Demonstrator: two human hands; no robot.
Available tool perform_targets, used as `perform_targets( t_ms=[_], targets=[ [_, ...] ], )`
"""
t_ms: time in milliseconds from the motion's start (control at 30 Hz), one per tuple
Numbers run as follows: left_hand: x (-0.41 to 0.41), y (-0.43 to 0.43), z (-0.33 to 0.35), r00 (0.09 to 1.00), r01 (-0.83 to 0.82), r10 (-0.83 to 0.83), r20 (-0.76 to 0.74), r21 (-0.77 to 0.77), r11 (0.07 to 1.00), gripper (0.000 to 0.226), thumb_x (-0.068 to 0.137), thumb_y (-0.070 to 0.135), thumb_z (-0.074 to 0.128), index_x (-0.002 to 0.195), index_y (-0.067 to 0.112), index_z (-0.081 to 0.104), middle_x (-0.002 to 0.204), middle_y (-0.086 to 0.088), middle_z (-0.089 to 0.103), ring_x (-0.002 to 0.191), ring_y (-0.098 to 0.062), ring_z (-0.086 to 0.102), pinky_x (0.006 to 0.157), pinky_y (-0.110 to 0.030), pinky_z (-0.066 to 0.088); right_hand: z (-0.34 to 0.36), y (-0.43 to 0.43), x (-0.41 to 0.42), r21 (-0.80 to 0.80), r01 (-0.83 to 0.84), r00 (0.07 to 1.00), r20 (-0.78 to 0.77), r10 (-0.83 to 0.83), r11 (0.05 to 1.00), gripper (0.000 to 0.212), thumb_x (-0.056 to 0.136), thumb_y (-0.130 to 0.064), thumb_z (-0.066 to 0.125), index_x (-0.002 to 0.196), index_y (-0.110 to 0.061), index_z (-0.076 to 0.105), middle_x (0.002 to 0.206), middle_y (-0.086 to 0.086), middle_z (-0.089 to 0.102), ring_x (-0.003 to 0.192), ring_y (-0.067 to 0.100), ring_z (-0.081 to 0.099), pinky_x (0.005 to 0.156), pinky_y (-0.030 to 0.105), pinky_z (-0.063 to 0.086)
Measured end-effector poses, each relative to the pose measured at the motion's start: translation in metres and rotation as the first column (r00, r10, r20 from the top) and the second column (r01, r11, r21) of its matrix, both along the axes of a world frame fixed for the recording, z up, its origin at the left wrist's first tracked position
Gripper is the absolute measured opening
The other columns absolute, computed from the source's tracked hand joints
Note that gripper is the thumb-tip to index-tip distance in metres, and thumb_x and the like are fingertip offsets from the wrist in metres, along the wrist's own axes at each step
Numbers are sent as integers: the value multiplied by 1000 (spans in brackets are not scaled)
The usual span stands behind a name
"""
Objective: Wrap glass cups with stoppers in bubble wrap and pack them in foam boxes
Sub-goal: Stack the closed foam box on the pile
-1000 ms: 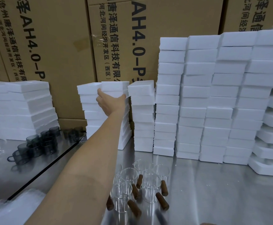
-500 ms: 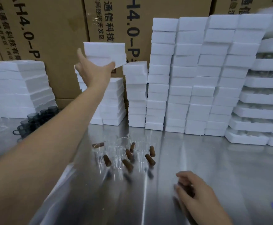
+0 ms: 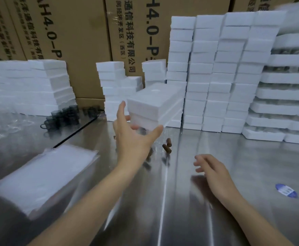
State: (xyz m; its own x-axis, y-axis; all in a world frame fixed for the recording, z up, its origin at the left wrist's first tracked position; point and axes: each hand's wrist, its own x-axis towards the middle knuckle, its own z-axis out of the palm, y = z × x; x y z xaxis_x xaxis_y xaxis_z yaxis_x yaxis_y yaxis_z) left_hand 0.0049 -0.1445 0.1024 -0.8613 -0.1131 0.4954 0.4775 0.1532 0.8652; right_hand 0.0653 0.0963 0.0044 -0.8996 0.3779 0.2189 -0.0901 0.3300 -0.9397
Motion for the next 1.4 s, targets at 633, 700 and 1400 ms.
perform_targets(
  t_ms=[633, 700, 1400],
  targets=[
    [73, 91, -122, 820, 524, -413, 395, -230, 820, 105, 72, 46, 72, 155, 66, 11, 126, 25, 53, 115, -3, 58, 95, -22, 48, 26, 79, 27, -360, 270, 960, 178, -218, 893, 68, 73, -60, 75, 126, -18, 68, 119, 12, 75, 108, 31, 72, 94, 44, 59],
    [70, 90, -122, 804, 536, -417, 423, -214, 817, 99, 64, 56, 66, 156, 57, 28, 128, 31, 54, 118, -1, 59, 99, -19, 48, 29, 81, 28, -345, 287, 953, 198, -230, 894, 66, 74, -62, 74, 124, -19, 70, 110, 7, 79, 101, 26, 75, 85, 40, 58],
    [35, 107, -75, 820, 332, -420, 388, 276, 902, 24, 98, 12, 57, 110, 25, 74, 103, 2, 73, 88, -8, 65, 74, -24, 49, 88, 41, 57, 357, 463, 842, -464, -277, 811, 59, 87, -31, 82, 138, -37, 54, 132, -15, 56, 105, 8, 57, 83, 27, 47]
  ],
)
